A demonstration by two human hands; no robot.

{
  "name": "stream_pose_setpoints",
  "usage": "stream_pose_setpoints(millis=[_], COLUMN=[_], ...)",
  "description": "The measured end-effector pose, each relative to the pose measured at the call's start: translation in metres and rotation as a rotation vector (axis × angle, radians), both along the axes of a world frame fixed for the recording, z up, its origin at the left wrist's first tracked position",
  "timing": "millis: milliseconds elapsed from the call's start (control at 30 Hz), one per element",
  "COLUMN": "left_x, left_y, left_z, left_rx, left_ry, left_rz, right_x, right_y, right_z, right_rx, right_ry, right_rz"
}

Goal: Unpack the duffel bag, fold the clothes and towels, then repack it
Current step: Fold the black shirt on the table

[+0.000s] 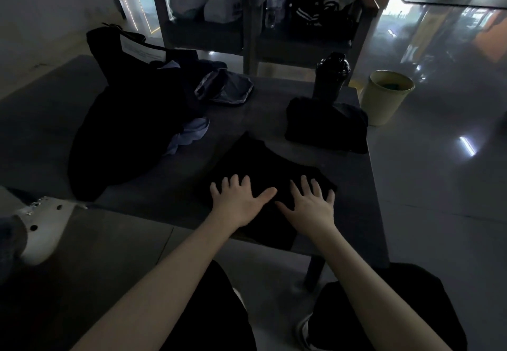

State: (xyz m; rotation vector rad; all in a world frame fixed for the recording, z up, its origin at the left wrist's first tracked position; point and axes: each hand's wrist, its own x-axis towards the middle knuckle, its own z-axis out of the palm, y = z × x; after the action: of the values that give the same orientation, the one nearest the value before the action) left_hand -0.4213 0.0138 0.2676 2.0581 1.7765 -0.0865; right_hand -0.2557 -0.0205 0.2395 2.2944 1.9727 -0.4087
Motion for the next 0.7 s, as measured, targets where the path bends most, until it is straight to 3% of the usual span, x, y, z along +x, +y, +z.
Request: stream_pose_setpoints(millis=[167,367,433,533,700], left_x=[0.000,-0.006,-0.004,-0.014,-0.029], left_y=[-0.004,0.015,0.009,-0.005,-0.004], left_z=[-0.006,0.005,0.008,-0.005,-0.006], left_rx=[-0.084,0.140,0.166,0.024,0.169], left_ry=[0.184,0.387,0.357,0.241,0.308], left_rz=[-0.233,-0.417,-0.407,-0.416,-0.492], right_x=[-0.002,0.007,0.007,0.005,0.009], right_y=[-0.013,-0.033,-0.039,-0.046,-0.057], right_z=[0.008,0.011,0.009,0.009,0.004], right_rx=[-0.001,0.046,0.073,0.107,0.232], right_ry=[-0.113,-0.178,-0.170,-0.139,-0.039], right_rz=[-0.021,-0.035,-0.038,-0.026,0.121])
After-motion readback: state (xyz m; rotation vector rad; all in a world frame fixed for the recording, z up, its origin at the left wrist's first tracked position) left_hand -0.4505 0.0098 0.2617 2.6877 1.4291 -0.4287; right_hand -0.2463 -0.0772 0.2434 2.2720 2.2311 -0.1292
